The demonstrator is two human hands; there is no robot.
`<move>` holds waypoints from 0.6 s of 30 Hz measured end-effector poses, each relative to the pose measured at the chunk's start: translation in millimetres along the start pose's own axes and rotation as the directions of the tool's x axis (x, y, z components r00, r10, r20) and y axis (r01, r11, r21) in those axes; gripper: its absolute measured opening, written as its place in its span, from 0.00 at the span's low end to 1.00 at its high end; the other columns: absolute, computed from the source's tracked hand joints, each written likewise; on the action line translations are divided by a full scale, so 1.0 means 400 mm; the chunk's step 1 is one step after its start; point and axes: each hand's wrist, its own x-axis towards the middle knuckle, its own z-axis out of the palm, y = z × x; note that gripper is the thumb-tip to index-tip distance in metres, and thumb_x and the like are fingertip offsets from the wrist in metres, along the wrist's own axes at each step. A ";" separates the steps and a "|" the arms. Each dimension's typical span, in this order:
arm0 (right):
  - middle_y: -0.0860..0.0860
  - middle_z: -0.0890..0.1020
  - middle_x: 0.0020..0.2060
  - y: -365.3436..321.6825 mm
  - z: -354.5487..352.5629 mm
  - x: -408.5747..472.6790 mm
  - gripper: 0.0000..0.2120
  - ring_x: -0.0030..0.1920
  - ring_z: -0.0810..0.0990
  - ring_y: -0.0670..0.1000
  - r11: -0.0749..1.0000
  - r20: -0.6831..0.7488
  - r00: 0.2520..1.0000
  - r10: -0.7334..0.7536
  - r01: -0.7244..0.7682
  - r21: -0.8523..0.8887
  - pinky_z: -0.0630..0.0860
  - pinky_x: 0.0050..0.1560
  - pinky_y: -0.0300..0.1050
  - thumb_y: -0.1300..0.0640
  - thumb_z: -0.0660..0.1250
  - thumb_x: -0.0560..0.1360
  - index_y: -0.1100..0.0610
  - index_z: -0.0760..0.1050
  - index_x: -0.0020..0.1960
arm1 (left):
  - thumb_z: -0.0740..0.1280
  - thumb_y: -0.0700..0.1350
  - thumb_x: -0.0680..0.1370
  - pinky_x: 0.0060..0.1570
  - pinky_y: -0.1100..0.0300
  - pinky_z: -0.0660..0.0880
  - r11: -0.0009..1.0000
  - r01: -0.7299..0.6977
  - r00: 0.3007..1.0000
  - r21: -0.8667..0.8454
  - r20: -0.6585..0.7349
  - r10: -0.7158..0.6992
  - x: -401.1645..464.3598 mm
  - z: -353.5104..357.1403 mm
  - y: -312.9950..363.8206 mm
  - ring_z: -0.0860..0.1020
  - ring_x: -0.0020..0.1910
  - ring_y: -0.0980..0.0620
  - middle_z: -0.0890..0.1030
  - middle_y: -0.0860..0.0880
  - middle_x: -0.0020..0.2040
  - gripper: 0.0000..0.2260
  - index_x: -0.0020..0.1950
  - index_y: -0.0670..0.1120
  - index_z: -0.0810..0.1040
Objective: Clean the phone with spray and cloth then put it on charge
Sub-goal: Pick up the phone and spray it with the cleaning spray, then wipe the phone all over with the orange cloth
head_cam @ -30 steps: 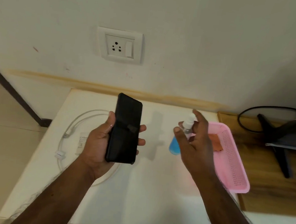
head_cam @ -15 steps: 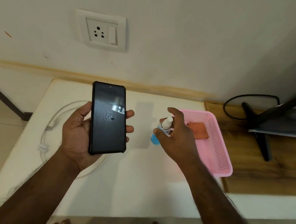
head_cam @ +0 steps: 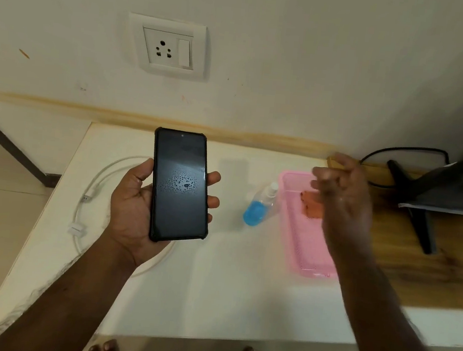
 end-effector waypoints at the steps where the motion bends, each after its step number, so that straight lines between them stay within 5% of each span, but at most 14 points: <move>1: 0.46 0.83 0.48 0.011 -0.018 0.011 0.27 0.50 0.83 0.50 1.000 -0.072 0.997 0.019 -0.021 -0.018 0.81 0.45 0.52 0.29 0.62 0.73 0.45 0.71 0.63 | 0.52 0.62 0.80 0.58 0.43 0.76 1.000 0.003 1.000 -0.003 -0.006 -0.003 0.000 -0.001 -0.001 0.80 0.56 0.37 0.73 0.38 0.72 0.29 0.73 0.46 0.73; 3: 0.44 0.81 0.43 0.049 -0.042 0.032 0.17 0.46 0.82 0.48 0.972 -0.138 0.987 0.085 -0.113 -0.207 0.78 0.38 0.44 0.36 0.61 0.77 0.47 0.75 0.57 | 0.52 0.62 0.80 0.57 0.43 0.76 1.000 0.000 1.000 0.000 -0.016 0.000 -0.002 -0.006 0.000 0.81 0.56 0.37 0.74 0.38 0.71 0.29 0.72 0.47 0.74; 7: 0.45 0.82 0.45 0.147 -0.057 0.048 0.07 0.40 0.78 0.45 0.791 -0.047 0.979 0.198 -0.188 -0.582 0.69 0.35 0.36 0.51 0.64 0.79 0.48 0.78 0.55 | 0.54 0.61 0.79 0.58 0.42 0.77 1.000 -0.019 1.000 0.011 -0.009 0.019 -0.003 -0.007 -0.003 0.81 0.57 0.37 0.75 0.38 0.70 0.28 0.71 0.47 0.76; 13: 0.46 0.85 0.49 0.178 -0.009 0.041 0.07 0.44 0.81 0.48 0.706 0.127 0.965 0.231 -0.076 -0.704 0.79 0.49 0.44 0.52 0.66 0.79 0.48 0.81 0.55 | 0.57 0.61 0.78 0.59 0.41 0.76 0.999 -0.011 1.000 0.032 0.010 0.011 -0.001 -0.004 -0.005 0.81 0.58 0.37 0.74 0.38 0.71 0.28 0.72 0.47 0.74; 18: 0.48 0.84 0.50 0.182 0.021 0.029 0.07 0.45 0.82 0.52 0.677 0.086 0.984 0.158 -0.045 -0.734 0.82 0.51 0.53 0.54 0.69 0.78 0.49 0.77 0.56 | 0.53 0.61 0.80 0.58 0.41 0.76 0.999 0.013 1.000 0.035 0.007 -0.013 -0.001 -0.009 -0.007 0.81 0.58 0.36 0.75 0.38 0.71 0.28 0.72 0.47 0.75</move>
